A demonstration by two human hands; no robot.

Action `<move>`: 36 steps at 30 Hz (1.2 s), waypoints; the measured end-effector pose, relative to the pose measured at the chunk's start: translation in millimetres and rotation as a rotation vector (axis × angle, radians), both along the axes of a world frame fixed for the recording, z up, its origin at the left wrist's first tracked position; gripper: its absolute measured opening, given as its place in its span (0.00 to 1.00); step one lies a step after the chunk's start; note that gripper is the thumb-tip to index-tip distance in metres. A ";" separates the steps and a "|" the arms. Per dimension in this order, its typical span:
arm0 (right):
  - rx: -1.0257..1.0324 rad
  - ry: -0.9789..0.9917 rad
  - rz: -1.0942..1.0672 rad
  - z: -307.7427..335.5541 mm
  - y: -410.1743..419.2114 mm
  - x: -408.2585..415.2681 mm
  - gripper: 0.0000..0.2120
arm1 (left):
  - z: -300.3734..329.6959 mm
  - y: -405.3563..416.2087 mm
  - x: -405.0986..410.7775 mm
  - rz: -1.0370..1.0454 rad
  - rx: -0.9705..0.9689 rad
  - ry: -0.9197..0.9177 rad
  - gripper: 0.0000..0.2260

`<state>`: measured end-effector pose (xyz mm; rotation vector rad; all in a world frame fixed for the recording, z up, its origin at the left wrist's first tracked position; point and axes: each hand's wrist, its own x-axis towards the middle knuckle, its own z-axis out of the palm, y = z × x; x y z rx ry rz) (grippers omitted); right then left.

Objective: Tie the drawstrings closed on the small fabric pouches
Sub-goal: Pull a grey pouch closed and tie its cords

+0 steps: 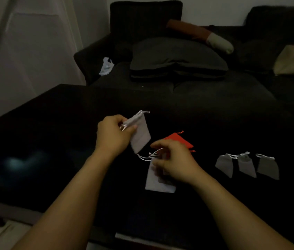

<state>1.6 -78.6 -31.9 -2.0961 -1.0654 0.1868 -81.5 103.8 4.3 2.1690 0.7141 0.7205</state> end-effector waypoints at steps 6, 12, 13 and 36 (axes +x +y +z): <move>-0.266 -0.154 0.084 12.7 -25.5 6.9 0.23 | 0.3 4.3 17.5 0.041 -0.073 0.143 0.11; -0.383 -0.275 0.099 1.5 -22.5 -0.7 0.13 | -0.6 -9.8 12.5 0.096 0.191 0.493 0.21; -0.385 -0.287 0.091 1.1 -21.2 -0.8 0.12 | -0.1 -13.7 13.2 0.081 0.234 0.529 0.22; 0.857 1.250 -0.224 37.1 -22.1 18.4 0.04 | 22.9 -48.8 29.0 -0.079 -0.612 0.115 0.24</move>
